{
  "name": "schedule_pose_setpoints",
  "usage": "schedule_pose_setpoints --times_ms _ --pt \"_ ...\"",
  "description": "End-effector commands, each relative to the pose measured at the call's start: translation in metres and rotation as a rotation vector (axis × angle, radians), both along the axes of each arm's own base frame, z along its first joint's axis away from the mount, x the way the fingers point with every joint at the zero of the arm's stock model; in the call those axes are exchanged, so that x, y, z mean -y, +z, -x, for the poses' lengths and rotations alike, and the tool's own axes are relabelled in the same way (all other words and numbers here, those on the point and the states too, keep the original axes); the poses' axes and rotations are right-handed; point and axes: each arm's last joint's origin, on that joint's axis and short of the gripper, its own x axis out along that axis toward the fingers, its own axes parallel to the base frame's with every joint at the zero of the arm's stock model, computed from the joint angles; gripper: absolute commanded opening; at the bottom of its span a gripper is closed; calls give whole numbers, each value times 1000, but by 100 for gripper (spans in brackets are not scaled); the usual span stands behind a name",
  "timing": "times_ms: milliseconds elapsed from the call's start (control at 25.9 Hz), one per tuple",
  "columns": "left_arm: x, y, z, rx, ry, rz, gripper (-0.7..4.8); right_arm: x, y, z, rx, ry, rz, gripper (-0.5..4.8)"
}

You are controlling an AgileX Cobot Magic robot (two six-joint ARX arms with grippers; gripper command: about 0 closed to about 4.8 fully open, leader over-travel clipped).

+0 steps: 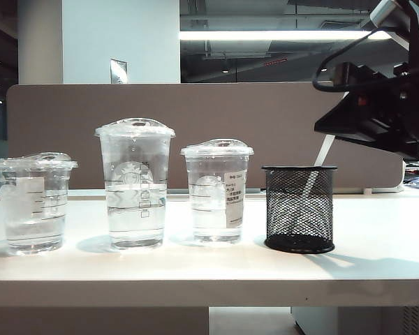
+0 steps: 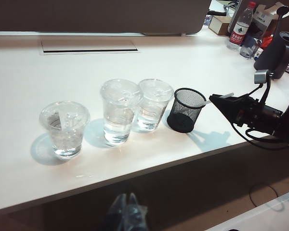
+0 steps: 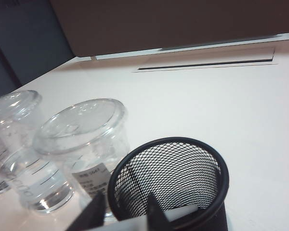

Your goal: Pick up the straw and insert it into the small coffee cup.

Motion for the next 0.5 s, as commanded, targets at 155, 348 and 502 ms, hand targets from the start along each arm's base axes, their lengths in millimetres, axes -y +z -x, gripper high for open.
schedule_pose_setpoints --times_ms 155,348,502 --pt "0 0 0 1 -5 -2 -5 -2 4 -4 30 -4 25 82" --pt "0 0 0 1 -5 -3 -5 -4 8 -8 52 -2 74 71" --pt "0 0 0 1 -5 -3 -5 -7 12 -13 50 1 96 30"
